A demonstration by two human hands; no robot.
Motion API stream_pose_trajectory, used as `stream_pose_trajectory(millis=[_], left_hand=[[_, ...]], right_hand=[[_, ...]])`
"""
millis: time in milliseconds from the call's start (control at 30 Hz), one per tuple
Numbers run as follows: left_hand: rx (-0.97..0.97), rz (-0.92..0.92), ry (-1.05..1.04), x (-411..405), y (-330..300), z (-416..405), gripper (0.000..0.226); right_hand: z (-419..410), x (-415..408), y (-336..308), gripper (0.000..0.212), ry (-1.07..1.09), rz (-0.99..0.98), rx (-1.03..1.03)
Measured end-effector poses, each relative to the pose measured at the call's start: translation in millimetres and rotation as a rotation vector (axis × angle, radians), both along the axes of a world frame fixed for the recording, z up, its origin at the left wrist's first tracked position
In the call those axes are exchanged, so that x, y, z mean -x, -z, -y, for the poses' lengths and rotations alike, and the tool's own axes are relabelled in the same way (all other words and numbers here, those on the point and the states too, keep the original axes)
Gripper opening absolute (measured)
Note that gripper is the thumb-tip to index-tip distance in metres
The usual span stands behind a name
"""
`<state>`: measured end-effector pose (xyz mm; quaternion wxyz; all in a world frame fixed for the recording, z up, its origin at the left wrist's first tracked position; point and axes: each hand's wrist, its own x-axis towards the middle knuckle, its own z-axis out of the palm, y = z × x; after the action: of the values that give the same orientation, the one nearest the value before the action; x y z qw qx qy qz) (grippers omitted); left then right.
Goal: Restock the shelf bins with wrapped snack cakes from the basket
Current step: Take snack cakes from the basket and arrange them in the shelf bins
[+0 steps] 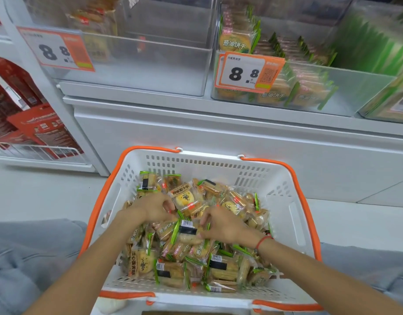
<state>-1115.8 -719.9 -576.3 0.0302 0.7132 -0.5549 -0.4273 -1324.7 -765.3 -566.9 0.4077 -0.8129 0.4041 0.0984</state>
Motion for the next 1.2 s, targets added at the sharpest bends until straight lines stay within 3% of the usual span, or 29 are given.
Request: stream_pose_trajectory(millis=[67, 167, 267, 433, 500, 567, 733, 833, 933, 1067, 1200], left_hand=[[0.061, -0.113, -0.025, 5.1, -12.2, 4.7, 0.014], [0.089, -0.269, 0.043, 17.1, -30.4, 12.1, 0.046], [0.244, -0.214, 0.126, 27.6, -36.9, 17.5, 0.063], [0.626, -0.255, -0.105, 36.0, -43.9, 23.2, 0.029], [0.619, -0.411, -0.225, 39.9, -54.6, 26.4, 0.022], [0.575, -0.557, -0.404, 44.2, -67.4, 28.2, 0.02], [0.401, -0.858, -0.597, 52.3, -84.5, 33.7, 0.038], [0.452, -0.839, -0.621, 58.0, -89.4, 36.0, 0.042], [0.565, -0.808, -0.659, 67.3, -100.1, 37.8, 0.024], [0.658, -0.893, -0.703, 72.3, -117.0, 48.6, 0.025], [0.748, -0.858, -0.637, 66.1, -137.2, 62.1, 0.024]], right_hand=[[13.4, 4.9, -10.0, 0.019, 0.151, 0.072, -0.139], [33.5, 9.9, -26.5, 0.013, 0.398, 0.183, -0.37], [49.0, 10.6, -42.0, 0.008, 0.627, 0.315, -0.6], [58.9, 5.0, -71.4, 0.028, 0.676, 0.455, -0.734], [61.4, 1.6, -91.1, 0.041, 0.574, 0.464, -0.711], [64.8, -3.1, -113.5, 0.046, 0.513, 0.421, -0.562], [70.7, -6.2, -137.6, 0.03, 0.436, 0.375, -0.156], [67.7, -4.7, -135.6, 0.025, 0.415, 0.432, -0.079], [66.4, -6.6, -134.1, 0.026, 0.485, 0.509, -0.099], [72.5, -4.6, -146.3, 0.018, 0.621, 0.705, -0.155], [88.4, 0.1, -166.0, 0.025, 0.563, 0.775, -0.128]])
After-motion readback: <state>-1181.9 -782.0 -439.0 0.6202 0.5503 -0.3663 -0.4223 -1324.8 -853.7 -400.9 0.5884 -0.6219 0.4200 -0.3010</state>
